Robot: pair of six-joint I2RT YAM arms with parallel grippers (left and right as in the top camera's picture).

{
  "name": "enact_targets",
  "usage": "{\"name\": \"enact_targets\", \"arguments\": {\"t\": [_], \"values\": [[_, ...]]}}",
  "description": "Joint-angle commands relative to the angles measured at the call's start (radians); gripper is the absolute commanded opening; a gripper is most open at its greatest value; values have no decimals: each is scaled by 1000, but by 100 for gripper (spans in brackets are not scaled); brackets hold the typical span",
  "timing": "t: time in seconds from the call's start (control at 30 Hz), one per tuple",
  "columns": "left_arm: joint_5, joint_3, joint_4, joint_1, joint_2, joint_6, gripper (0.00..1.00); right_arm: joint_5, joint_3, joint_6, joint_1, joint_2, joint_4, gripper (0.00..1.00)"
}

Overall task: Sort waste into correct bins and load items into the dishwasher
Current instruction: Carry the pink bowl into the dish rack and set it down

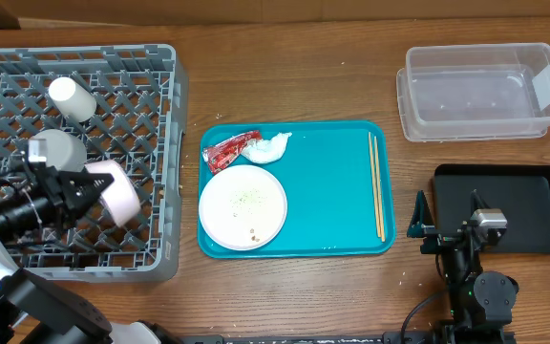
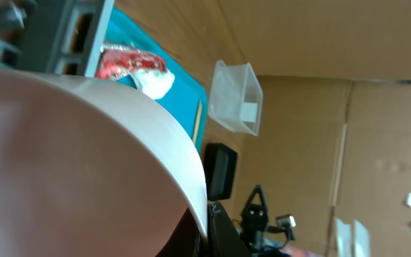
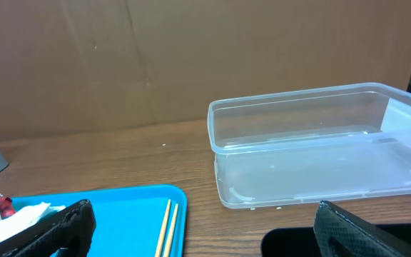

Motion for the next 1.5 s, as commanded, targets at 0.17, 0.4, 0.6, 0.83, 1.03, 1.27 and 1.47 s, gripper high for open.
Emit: {"name": "enact_targets", "arguments": {"t": [0.17,0.4,0.6,0.83,1.03,1.27,1.47], "values": [[77,-154,78,25,-24,90,4,8,-11,-3,3,-9,7,100],[161,-184,246,93,-12,0,4,8,-11,-3,3,-9,7,100],[268,-184,343,175,-11,-80,4,8,-11,-3,3,-9,7,100],[258,-184,480,209,-11,-93,4,8,-11,-3,3,-9,7,99],[274,-185,578,209,-11,-108,4,8,-11,-3,3,-9,7,100],[215,-186,620,209,-10,-127,4,8,-11,-3,3,-9,7,100],[135,-186,629,210,21,-209,4,8,-11,-3,3,-9,7,100]]}}
